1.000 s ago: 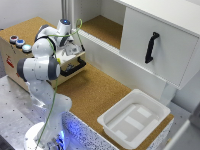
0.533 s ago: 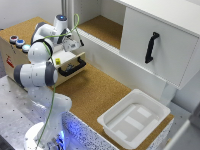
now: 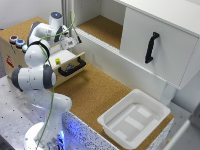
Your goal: Place the yellow block in the drawer
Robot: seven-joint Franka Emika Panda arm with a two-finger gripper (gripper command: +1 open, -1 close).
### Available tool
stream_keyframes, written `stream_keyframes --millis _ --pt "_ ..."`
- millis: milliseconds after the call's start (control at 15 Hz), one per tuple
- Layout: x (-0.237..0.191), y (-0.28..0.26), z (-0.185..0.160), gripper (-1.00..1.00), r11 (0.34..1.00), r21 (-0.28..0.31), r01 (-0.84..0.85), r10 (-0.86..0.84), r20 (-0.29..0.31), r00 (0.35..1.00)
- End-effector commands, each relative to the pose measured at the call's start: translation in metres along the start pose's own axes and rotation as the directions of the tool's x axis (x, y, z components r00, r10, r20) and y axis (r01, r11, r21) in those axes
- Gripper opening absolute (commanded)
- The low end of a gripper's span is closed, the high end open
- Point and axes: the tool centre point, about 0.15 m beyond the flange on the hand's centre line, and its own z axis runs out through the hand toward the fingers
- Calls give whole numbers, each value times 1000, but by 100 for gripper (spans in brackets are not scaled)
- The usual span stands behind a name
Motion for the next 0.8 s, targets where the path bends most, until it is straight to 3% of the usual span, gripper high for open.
stream_keyframes --millis 0,200,400,533,733 --pt "20 2 -14 100 998 -37 59 -58 27 998" --pt "74 -4 -41 100 969 -43 245 -234 172 957" --pt "95 -28 -52 100 937 26 350 -339 324 883" --pt "93 -55 -54 100 942 96 322 -335 347 876" --pt "95 -97 -59 100 947 198 252 -300 270 915"
